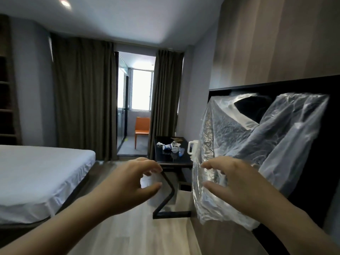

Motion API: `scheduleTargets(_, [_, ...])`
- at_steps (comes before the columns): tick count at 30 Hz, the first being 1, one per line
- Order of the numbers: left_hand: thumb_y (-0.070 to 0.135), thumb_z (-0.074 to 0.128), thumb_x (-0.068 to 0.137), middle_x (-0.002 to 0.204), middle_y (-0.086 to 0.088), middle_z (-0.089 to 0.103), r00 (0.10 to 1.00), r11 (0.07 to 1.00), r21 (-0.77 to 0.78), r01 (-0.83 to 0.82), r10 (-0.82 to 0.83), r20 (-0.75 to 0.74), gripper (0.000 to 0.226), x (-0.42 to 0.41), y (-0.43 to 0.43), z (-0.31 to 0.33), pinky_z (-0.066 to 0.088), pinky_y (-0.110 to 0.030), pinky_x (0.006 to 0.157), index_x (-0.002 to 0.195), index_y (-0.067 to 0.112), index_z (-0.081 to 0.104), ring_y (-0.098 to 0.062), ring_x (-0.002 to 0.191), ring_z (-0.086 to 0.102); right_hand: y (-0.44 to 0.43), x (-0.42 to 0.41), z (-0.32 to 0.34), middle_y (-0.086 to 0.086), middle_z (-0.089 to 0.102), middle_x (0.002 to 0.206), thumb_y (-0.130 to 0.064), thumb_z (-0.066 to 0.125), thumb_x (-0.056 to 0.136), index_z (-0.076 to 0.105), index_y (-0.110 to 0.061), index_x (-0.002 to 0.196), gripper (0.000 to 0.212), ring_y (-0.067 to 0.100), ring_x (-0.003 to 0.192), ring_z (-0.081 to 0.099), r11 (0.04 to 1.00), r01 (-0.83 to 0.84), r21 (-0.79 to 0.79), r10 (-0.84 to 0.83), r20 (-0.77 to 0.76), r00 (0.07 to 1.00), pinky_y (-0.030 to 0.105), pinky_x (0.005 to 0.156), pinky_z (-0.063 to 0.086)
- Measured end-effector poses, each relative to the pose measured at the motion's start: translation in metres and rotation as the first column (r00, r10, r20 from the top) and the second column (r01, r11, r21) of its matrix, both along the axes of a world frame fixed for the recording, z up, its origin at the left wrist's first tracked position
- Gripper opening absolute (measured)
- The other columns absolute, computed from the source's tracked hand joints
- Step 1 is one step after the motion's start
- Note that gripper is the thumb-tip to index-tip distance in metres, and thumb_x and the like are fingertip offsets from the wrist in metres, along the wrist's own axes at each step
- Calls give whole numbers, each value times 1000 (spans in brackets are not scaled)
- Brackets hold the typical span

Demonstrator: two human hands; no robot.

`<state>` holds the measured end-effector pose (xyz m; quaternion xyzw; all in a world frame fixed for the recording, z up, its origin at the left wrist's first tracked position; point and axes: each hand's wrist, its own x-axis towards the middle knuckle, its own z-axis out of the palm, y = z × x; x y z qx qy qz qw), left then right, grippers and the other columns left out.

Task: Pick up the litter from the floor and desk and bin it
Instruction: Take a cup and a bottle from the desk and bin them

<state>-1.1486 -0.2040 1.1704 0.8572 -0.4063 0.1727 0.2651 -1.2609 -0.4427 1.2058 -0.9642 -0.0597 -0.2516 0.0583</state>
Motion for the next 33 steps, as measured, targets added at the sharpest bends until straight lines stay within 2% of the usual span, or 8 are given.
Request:
scheduleTargets(4, [55,58,80,107,25,58,1000,1000,9,-17,17,-12,34,45,-36,6,52,-22,87,113,42,58,10,100,55,-42,47,-2,-22,61,118,-43,65,84,60,-35,120,38,-4,107,54,999,-7,35,7,9,1000,17,92,44])
scheduleTargets(7, [54,58,81,107,25,58,999,999,34,-37,38,-13,34,79,-63,12,52,-22,88,112,43,58,9,100,55,-76,84,2,-21,61,117,-42,66,84,60,-34,121,38,-2,107,55,999,-6,53,5,18,1000,21,93,47])
scheduleTargets(15, [49,60,84,109,24,59,996,996,53,-72,74,-42,31,171,-111,-5,51,-19,88,114,42,58,10,100,55,-130,182,-17,-22,59,117,-42,65,85,58,-35,122,38,-7,106,52,999,-5,44,8,-59,998,14,93,43])
scheduleTargets(22, [48,61,84,106,25,59,996,996,47,-80,82,-43,29,277,-116,-22,52,-19,85,112,41,59,10,98,55,-140,287,-33,-24,58,115,-47,62,85,57,-36,123,39,-6,106,52,1000,-8,24,10,-82,997,17,93,44])
scheduleTargets(26, [50,60,83,106,26,59,996,997,35,-68,69,-53,31,354,-106,-31,52,-20,85,112,41,59,9,99,55,-131,361,-40,-25,56,109,-45,62,86,57,-36,121,36,-9,94,46,1000,-4,-8,4,-90,996,9,84,37])
scheduleTargets(30, [63,50,75,103,28,59,996,998,15,-57,58,-67,40,439,-90,-26,53,-20,83,108,43,59,10,97,55,-116,442,-40,-25,57,113,-46,61,86,56,-36,122,37,-7,108,50,1000,24,-2,-24,-108,994,13,92,40])
scheduleTargets(33, [53,59,80,105,27,58,995,998,17,-52,53,-83,32,499,-83,-25,52,-20,85,110,42,59,10,97,55,-105,498,-43,-24,57,118,-46,61,86,56,-36,124,39,-4,112,51,999,37,3,-36,-126,991,15,95,40])
